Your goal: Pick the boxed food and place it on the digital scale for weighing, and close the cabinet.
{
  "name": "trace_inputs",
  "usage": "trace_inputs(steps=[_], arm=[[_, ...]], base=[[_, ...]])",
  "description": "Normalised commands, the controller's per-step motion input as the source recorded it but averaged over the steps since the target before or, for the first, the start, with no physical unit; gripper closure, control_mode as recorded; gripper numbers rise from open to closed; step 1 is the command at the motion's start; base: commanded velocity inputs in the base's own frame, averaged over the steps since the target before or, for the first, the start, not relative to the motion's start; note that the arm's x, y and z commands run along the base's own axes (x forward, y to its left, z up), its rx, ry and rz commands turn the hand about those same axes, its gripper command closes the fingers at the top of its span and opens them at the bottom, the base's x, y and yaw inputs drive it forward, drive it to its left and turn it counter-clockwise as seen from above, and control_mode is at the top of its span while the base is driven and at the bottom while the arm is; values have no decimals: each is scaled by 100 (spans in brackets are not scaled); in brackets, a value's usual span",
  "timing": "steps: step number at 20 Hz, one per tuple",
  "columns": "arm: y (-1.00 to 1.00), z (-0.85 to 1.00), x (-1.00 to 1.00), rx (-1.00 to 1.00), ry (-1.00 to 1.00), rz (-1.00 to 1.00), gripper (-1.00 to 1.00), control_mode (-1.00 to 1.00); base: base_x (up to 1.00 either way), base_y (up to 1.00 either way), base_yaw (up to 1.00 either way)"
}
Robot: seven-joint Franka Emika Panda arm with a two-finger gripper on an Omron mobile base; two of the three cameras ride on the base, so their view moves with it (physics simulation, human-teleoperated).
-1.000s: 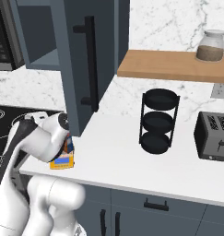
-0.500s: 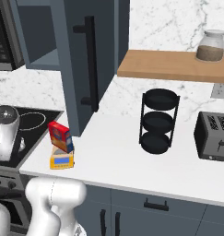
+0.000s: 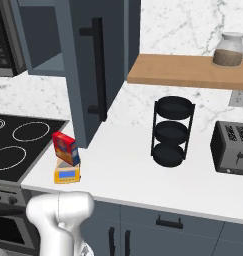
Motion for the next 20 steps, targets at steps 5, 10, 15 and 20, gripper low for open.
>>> trace_inputs(steps=[5,10,15,20], arm=[[-45,18,-92,25,-79,-1,-100,-100],[-89,32,-71,37,-59,0,-100,-100],[-100,-1,-7,43,-32,1,-100,-100],[-100,-30,-18,47,-47,1,-100,-100]], base=[[0,0,0],[0,0,0],[0,0,0],[0,0,0]])
